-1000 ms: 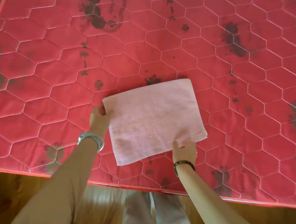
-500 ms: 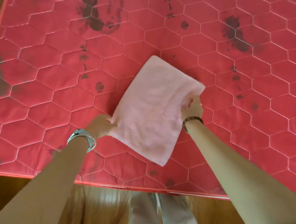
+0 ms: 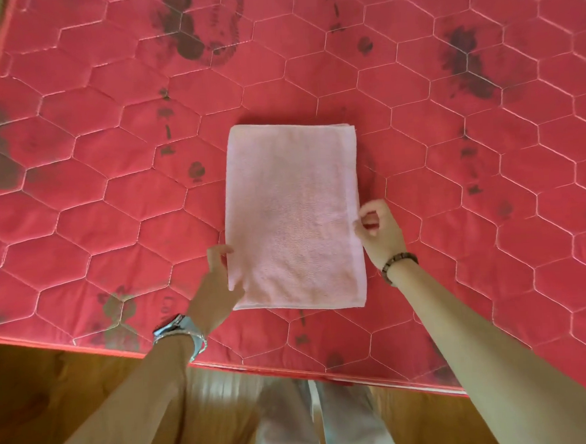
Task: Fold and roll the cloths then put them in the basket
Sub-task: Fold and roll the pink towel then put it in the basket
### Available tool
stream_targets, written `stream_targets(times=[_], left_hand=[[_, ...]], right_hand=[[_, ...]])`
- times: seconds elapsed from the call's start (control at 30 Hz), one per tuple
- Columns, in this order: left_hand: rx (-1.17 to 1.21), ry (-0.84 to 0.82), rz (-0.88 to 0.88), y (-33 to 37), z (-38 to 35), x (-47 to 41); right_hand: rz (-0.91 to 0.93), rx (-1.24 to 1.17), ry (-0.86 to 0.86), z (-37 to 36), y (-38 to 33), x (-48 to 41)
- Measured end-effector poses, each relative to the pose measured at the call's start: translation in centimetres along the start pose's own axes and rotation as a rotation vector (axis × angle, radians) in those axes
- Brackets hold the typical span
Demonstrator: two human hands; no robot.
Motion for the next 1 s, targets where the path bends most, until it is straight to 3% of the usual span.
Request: stream_targets(times=[0.2,0.4,0.57,0.8,1.0], left_hand=[[-0.006,-0.121,-0.042,-1.1,-0.1,0.8],[-0.037,-0.106,-0.097,-2.4,0.5,2.1],[-0.301,0.039,-0.225,-2.4,0.5,2.8],[-0.249,0.214,-0.318,-1.7,0.4,2.3],[-0.096,0.268,-0.214,-1.0,1.1,1.1]], right_hand=[[-0.051,-0.004,-0.295,-0.9,4.3,5.7],[-0.094,-0.221,-0.323,-0.9,4.8,8.0],[-0.022,-0.140,-0.264,-1.5,5.1,7.9],[-0.088,-0.067,-0.041,-1.3,5.0,7.0],[0.042,-0.048,0.145,-0.4,3.3,6.8]])
Point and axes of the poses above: each hand's wrist, its own x-axis away from the middle knuckle, its own z-axis out of the back of the hand, y = z × x, the point moved 2 cm from there along -x, towards the middle knuckle, and after that the axes turned 10 degrees about -y, right-handed, at the moved point
